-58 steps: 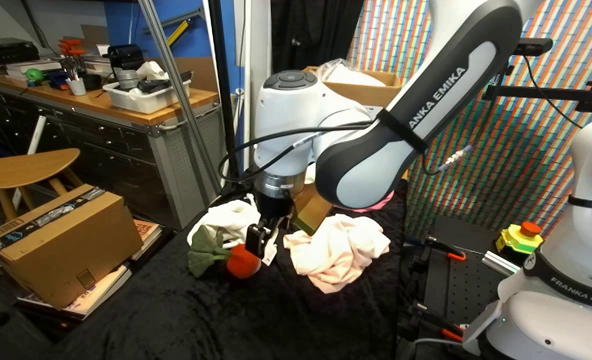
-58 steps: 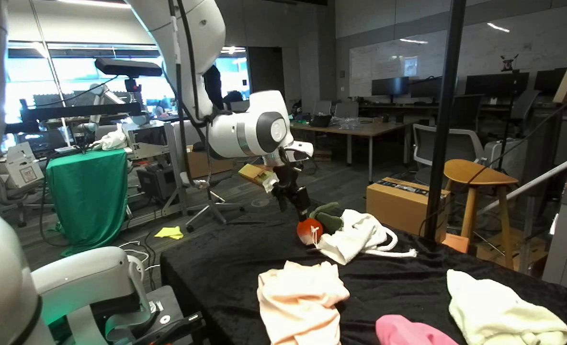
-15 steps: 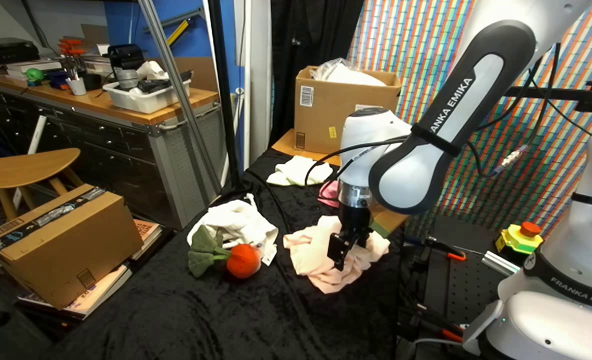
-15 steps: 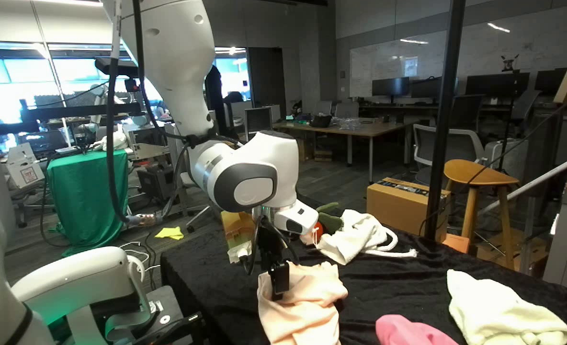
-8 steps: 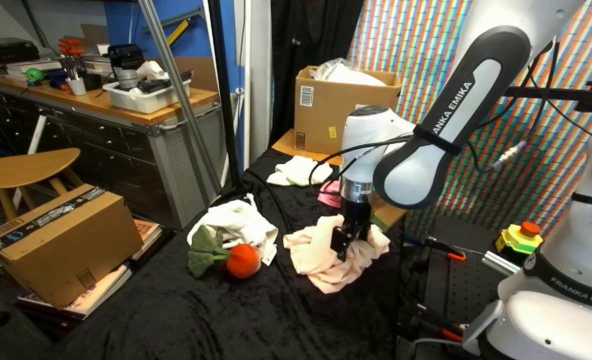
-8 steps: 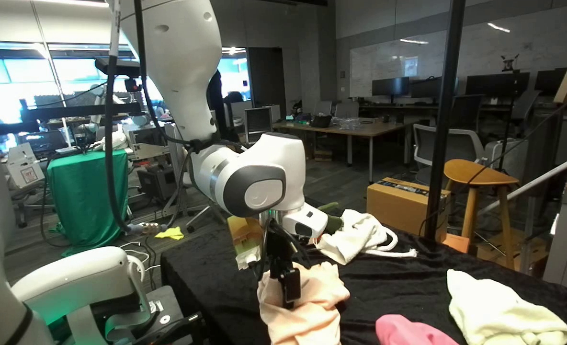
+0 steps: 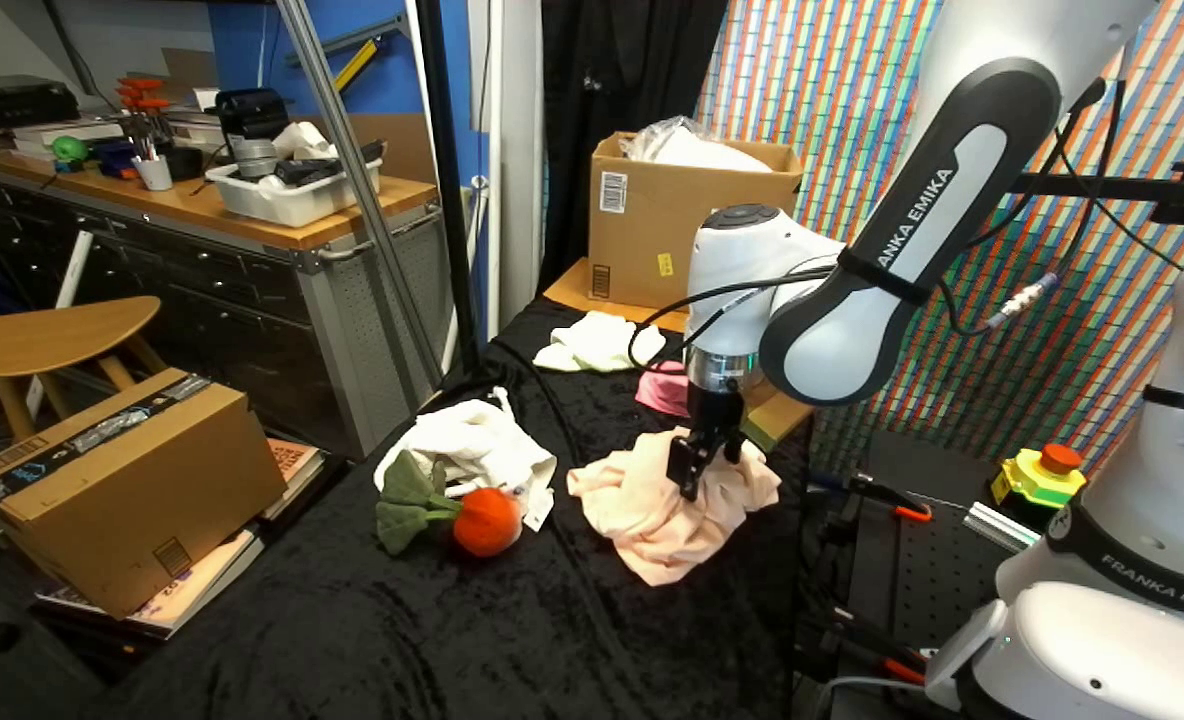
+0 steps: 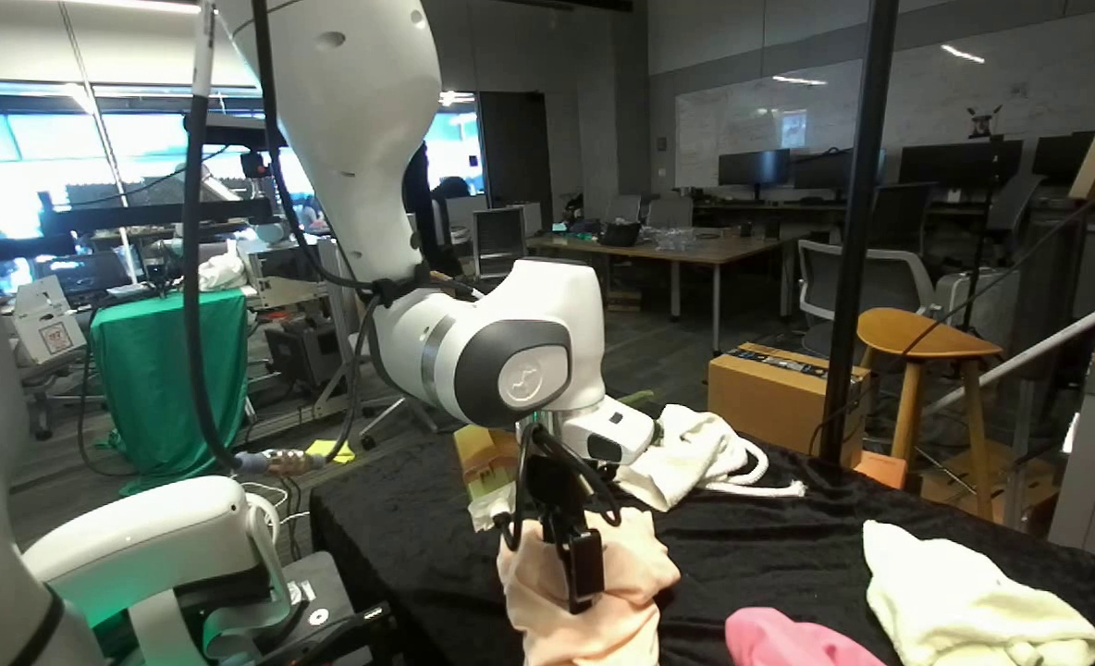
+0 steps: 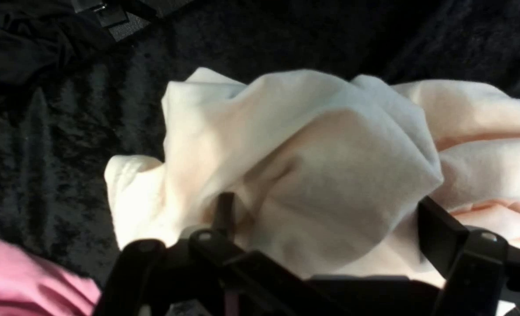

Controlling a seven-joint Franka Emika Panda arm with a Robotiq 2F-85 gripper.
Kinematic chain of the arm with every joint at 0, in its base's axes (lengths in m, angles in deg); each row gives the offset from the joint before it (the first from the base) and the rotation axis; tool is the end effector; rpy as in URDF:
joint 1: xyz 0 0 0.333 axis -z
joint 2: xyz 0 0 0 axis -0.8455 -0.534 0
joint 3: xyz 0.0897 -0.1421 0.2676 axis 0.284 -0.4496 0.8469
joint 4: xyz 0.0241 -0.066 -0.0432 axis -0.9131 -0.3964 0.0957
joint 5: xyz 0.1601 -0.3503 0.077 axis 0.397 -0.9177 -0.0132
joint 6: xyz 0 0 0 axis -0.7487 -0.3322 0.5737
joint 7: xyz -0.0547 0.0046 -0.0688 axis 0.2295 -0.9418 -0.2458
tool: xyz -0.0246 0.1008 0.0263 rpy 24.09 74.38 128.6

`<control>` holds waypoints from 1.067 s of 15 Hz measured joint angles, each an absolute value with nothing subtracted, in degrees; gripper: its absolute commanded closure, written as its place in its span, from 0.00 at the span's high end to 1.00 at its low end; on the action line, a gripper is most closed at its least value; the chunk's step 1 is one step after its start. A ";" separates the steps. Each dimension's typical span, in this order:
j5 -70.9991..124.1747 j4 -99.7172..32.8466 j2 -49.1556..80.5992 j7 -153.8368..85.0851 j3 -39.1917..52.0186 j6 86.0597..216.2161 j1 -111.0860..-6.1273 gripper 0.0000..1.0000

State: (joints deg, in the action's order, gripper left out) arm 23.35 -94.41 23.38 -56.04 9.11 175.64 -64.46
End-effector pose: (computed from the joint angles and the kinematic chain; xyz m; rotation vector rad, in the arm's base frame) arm 0.4050 0.0431 0.1805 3.0623 -0.4018 -0.0644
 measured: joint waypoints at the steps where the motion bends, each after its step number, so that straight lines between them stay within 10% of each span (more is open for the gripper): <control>1: 23.37 -94.38 23.33 -56.04 9.18 175.64 -64.47 1.00; 13: 30.09 -93.64 20.10 -53.95 11.98 178.15 -64.48 1.00; 16: 31.89 -93.27 19.53 -52.61 12.29 178.48 -64.47 0.68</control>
